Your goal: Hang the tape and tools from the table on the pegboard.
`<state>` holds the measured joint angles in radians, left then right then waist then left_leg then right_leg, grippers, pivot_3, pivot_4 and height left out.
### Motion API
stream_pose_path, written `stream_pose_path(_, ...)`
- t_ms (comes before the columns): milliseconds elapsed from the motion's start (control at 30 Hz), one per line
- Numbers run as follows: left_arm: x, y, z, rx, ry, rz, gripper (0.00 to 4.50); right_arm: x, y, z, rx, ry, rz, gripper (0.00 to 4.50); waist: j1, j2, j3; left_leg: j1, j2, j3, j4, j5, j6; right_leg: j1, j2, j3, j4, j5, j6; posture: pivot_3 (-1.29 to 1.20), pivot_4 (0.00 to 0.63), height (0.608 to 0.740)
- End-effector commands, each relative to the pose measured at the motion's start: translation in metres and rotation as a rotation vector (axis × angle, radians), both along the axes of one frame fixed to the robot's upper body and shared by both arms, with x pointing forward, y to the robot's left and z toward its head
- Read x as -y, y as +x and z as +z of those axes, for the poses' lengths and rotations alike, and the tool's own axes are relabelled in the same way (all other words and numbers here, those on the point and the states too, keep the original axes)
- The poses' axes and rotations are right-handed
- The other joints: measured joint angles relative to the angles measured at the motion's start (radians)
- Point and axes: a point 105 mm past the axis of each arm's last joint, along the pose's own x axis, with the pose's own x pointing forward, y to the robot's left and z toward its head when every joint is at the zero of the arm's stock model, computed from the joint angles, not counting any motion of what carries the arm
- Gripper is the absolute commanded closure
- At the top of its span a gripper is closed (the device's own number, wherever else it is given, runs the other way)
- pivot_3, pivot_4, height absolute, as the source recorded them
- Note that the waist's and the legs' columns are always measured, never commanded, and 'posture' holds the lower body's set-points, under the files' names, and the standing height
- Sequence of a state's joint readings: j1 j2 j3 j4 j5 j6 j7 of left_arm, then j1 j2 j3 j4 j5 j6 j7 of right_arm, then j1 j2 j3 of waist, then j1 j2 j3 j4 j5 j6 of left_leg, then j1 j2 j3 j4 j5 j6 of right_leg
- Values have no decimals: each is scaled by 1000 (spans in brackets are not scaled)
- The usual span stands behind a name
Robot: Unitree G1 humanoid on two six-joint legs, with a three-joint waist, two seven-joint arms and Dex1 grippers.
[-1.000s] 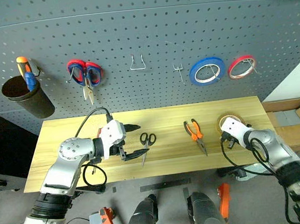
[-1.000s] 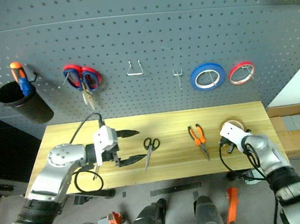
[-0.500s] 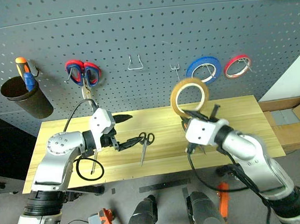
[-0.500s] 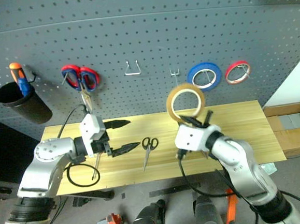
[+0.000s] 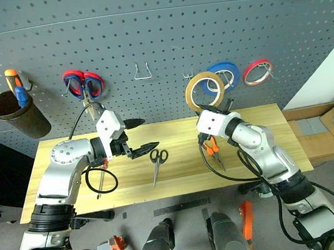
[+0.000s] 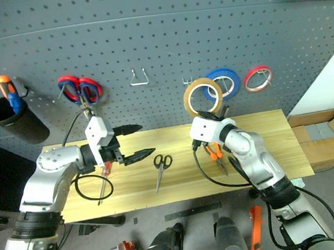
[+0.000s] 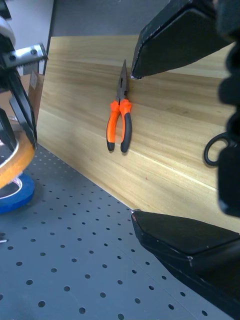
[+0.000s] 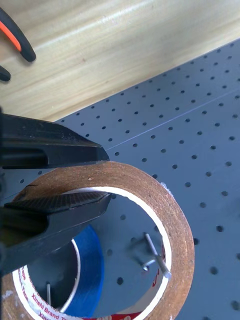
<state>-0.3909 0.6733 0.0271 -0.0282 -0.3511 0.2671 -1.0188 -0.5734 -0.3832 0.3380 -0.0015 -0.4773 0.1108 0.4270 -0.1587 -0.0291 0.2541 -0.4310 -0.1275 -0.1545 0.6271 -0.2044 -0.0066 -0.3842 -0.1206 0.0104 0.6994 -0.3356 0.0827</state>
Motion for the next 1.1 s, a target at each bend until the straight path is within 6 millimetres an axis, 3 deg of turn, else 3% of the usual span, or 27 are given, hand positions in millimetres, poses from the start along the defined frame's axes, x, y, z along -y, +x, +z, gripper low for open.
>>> stream_pose_path(33, -4, -1, 11, 48, -8, 16, 0, -9, 2, 10, 55, 28, 28, 4186, -5, 0, 0, 0, 0, 0, 0, 0, 0, 0, 0, 0, 0, 0, 0, -203, 230, 740)
stream_pose_path(167, -6, -1, 11, 51, -9, 25, 0, -13, 5, 5, 42, 56, 35, 4186, -6, 0, 0, 0, 0, 1, 0, 0, 0, 0, 3, 0, 0, 0, 0, -201, 232, 740)
stream_pose_path(367, -14, 0, 6, 49, 8, 60, 0, -11, 0, -8, 6, 62, 41, 2380, -6, 0, 0, 0, 0, 0, 1, 0, 0, 0, 4, 1, 0, 0, 0, -199, 235, 740)
stream_pose_path(533, -25, 0, 0, 45, 33, 93, 0, -6, -30, -27, -116, 118, 48, 664, -5, 0, 0, 0, 0, 0, 0, 0, 0, -1, 4, 1, 1, 0, 0, -198, 238, 740)
stream_pose_path(600, -29, -1, -3, 40, 54, 99, 0, 0, -39, -36, -232, 222, -17, 13, -5, 0, 0, 0, 0, 1, 0, 0, 0, -1, 4, 2, 1, 0, 0, -198, 242, 740)
stream_pose_path(733, -37, -4, -13, 33, 137, 88, 0, 10, -40, -51, -447, 431, -192, 13, -7, 0, 0, 0, 3, 1, 1, 0, 0, -3, 4, 4, 5, 1, -2, -207, 250, 740)
stream_pose_path(833, -43, -8, -24, 19, 214, 60, 0, 24, -27, -67, -491, 386, -456, 13, -3, 0, 0, 1, 4, 0, 1, 1, -2, -5, 4, 4, 8, 2, -3, -211, 251, 740)
stream_pose_path(967, -43, -7, -27, 15, 255, 24, 0, 15, -17, -81, -679, 477, -465, 13, 3, 0, 0, 1, 4, 0, 1, 2, -3, -5, 4, 5, 10, 2, -4, -216, 251, 740)
stream_pose_path(1100, -39, -8, -29, 18, 289, -22, 0, 22, 0, -96, -756, 531, -544, 13, -3, 0, 0, 1, 4, 1, 1, 2, -3, -6, 4, 4, 10, 2, -4, -204, 253, 740)
